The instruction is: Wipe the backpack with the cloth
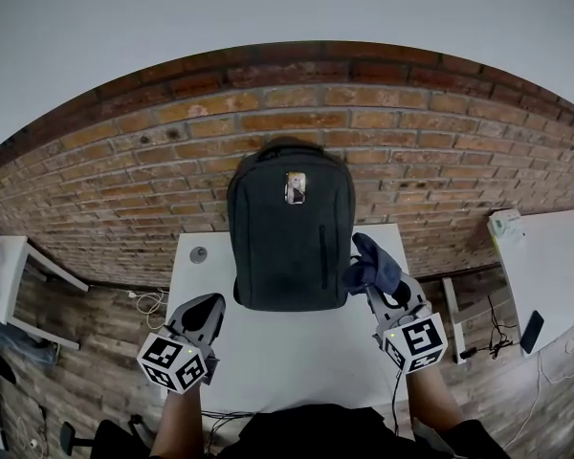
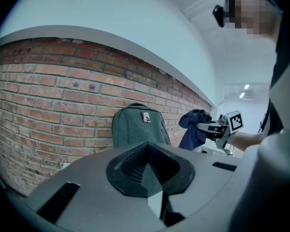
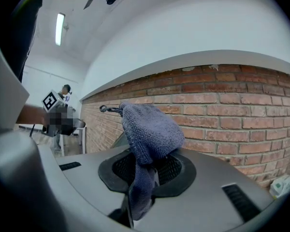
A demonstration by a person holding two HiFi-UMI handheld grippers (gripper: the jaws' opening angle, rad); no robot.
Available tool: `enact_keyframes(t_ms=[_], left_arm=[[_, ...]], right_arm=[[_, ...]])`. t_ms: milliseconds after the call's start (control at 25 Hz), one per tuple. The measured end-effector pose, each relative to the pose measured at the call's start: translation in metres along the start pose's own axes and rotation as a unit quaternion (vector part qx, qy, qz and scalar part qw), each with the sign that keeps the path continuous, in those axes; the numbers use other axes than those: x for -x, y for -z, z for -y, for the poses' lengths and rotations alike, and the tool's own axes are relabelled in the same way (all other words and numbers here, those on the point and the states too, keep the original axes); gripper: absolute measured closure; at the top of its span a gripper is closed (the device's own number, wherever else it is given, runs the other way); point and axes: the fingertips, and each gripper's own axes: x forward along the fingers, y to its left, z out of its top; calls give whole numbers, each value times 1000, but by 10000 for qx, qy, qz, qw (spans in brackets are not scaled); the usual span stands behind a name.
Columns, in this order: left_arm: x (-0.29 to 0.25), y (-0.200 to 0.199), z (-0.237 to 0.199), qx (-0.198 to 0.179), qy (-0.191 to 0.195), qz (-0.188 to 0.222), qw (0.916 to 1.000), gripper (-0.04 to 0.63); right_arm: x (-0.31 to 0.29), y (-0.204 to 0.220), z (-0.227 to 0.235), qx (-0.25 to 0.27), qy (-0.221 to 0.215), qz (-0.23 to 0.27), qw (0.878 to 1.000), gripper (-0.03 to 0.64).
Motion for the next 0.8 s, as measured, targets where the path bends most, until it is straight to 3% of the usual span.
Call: enact_keyframes(t_ms=[360, 680, 800], left_arm=[[14, 7, -36, 140, -33, 13, 9999, 600], [31, 16, -70, 285, -226, -36, 9993, 601], [31, 18, -80, 342, -259, -33, 9991, 600]], right_arm=[[-65, -37, 33, 1369, 89, -425, 9896, 552], [-130, -60, 67, 2238, -119, -1095, 9684, 552], [-152, -64, 76, 2323, -173, -1291, 9639, 552]])
